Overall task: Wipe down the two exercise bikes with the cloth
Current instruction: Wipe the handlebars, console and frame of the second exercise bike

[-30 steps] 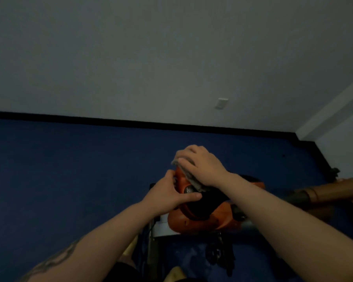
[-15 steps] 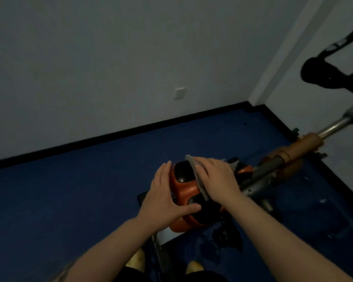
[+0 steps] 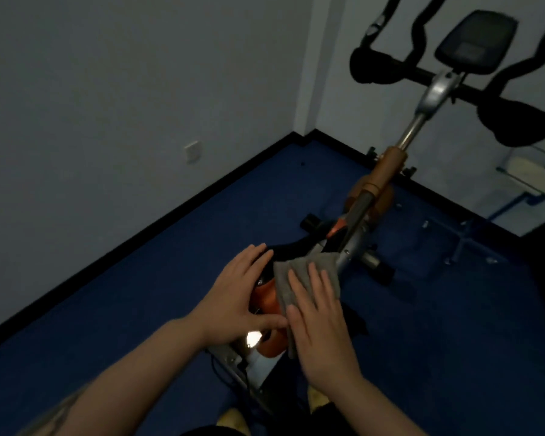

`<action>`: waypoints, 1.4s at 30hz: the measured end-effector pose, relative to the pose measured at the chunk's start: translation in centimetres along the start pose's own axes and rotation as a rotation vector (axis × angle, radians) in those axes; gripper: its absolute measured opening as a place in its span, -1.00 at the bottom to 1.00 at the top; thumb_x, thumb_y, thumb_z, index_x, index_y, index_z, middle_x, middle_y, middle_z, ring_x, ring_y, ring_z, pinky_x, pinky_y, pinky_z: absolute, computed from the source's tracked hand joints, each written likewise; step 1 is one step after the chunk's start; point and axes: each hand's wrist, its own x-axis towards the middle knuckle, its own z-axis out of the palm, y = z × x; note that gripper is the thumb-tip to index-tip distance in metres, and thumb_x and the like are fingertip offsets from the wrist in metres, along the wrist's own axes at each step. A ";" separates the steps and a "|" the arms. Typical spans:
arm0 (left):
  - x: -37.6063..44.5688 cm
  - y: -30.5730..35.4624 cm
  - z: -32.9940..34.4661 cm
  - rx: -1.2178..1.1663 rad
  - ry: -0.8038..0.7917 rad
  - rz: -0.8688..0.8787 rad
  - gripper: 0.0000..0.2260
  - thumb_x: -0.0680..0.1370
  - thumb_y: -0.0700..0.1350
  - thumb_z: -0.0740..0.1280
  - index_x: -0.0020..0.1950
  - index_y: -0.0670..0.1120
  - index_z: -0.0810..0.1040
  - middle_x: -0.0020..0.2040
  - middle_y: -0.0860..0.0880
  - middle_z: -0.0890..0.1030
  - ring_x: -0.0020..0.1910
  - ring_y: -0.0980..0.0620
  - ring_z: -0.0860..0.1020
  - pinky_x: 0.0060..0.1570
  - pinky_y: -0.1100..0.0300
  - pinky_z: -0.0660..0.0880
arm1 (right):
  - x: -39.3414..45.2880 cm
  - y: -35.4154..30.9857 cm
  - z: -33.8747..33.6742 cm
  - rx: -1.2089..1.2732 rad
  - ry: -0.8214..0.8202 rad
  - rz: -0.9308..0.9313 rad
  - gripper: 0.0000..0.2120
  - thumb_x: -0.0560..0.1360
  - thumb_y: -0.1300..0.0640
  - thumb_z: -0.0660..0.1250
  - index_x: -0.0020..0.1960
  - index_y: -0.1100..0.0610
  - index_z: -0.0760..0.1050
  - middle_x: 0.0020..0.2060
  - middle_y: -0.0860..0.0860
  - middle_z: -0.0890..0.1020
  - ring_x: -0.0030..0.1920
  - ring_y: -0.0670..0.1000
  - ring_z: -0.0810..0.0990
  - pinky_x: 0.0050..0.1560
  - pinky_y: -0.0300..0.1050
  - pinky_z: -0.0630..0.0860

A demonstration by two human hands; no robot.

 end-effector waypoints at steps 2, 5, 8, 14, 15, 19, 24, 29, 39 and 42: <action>0.8 -0.4 -1.2 -0.040 -0.056 0.016 -0.18 0.44 0.37 0.24 0.58 0.06 0.04 0.57 0.16 -0.01 0.53 0.24 -0.12 0.51 0.20 -0.07 | 1.5 0.3 -0.5 0.063 0.008 0.063 -0.57 0.65 -0.18 -0.16 0.48 -0.28 -0.18 0.50 -0.26 -0.31 0.47 -0.22 -0.41 0.48 -0.18 -0.30; 2.7 -0.3 -2.3 -0.020 -0.103 0.064 -0.43 0.60 0.14 0.18 0.56 -0.01 0.15 0.56 0.08 0.13 0.52 0.19 0.06 0.48 0.28 0.00 | 3.4 -0.5 -0.6 0.072 0.029 0.195 -0.54 0.66 -0.12 -0.12 0.53 -0.21 -0.12 0.54 -0.15 -0.27 0.49 -0.16 -0.37 0.49 -0.14 -0.26; 4.3 0.1 -2.3 0.031 -0.117 0.124 -0.57 0.66 -0.10 0.16 0.53 -0.08 0.23 0.53 0.00 0.23 0.50 0.10 0.16 0.46 0.30 0.03 | 0.4 -1.5 1.3 -0.023 0.115 0.122 -0.51 0.61 -0.19 -0.23 0.53 -0.26 -0.18 0.54 -0.14 -0.29 0.50 -0.13 -0.38 0.49 -0.11 -0.23; 6.2 0.5 -1.3 0.026 -0.052 0.159 -0.63 0.66 -0.12 0.14 0.48 0.00 0.33 0.42 0.04 0.41 0.39 0.06 0.34 0.39 0.12 0.24 | 4.2 0.1 -0.2 0.310 0.162 0.340 -0.57 0.67 -0.09 -0.04 0.53 -0.22 0.06 0.54 -0.18 -0.20 0.55 -0.08 -0.16 0.51 -0.08 0.00; 6.4 0.6 -0.9 0.023 -0.012 0.133 -0.64 0.66 -0.10 0.13 0.46 0.03 0.34 0.39 0.06 0.44 0.35 0.07 0.37 0.34 0.12 0.29 | 4.5 -0.3 -0.1 0.313 0.178 0.394 -0.56 0.66 -0.11 -0.05 0.53 -0.22 0.06 0.55 -0.16 -0.19 0.55 -0.05 -0.10 0.48 -0.04 0.08; 6.8 0.5 0.7 0.010 0.200 -0.087 -0.69 0.65 -0.02 0.14 0.38 0.14 0.44 0.28 0.10 0.55 0.26 0.11 0.46 0.06 0.21 0.35 | 1.2 -2.3 2.8 0.094 0.278 0.301 -0.48 0.58 -0.27 -0.21 0.53 -0.29 -0.07 0.53 -0.21 -0.23 0.53 -0.05 -0.15 0.40 -0.06 0.14; 6.8 0.2 1.0 0.013 0.234 -0.111 -0.70 0.64 0.01 0.15 0.35 0.16 0.47 0.25 0.11 0.57 0.23 0.12 0.47 0.00 0.24 0.31 | 6.0 -0.8 -0.3 0.278 0.182 0.539 -0.52 0.65 -0.14 -0.02 0.54 -0.27 -0.03 0.57 -0.10 -0.17 0.51 0.09 0.13 0.35 0.04 0.33; 6.3 -0.1 1.0 -0.042 0.271 -0.097 -0.72 0.62 0.01 0.19 0.31 0.14 0.51 0.21 0.12 0.59 0.18 0.16 0.49 0.00 0.28 0.32 | 2.6 -2.7 2.3 0.027 0.232 0.392 -0.47 0.57 -0.25 -0.17 0.53 -0.26 -0.11 0.55 -0.14 -0.18 0.50 0.04 0.01 0.27 0.09 0.42; 6.5 0.1 1.2 0.008 0.277 -0.103 -0.71 0.60 0.02 0.18 0.30 0.14 0.50 0.17 0.12 0.59 0.12 0.15 0.50 -0.07 0.23 0.34 | 2.3 -2.5 1.8 0.121 0.243 0.437 -0.41 0.59 -0.23 -0.11 0.53 -0.20 -0.28 0.55 -0.12 -0.03 0.42 0.08 0.22 0.22 0.02 0.39; 7.0 0.5 0.9 0.089 0.226 -0.095 -0.71 0.62 0.01 0.12 0.31 0.11 0.46 0.14 0.09 0.59 0.08 0.09 0.52 -0.10 0.16 0.38 | 5.1 -1.2 0.5 0.209 0.198 0.562 -0.41 0.63 -0.17 -0.07 0.56 -0.13 -0.26 0.54 0.00 0.10 0.36 0.13 0.36 0.21 0.05 0.44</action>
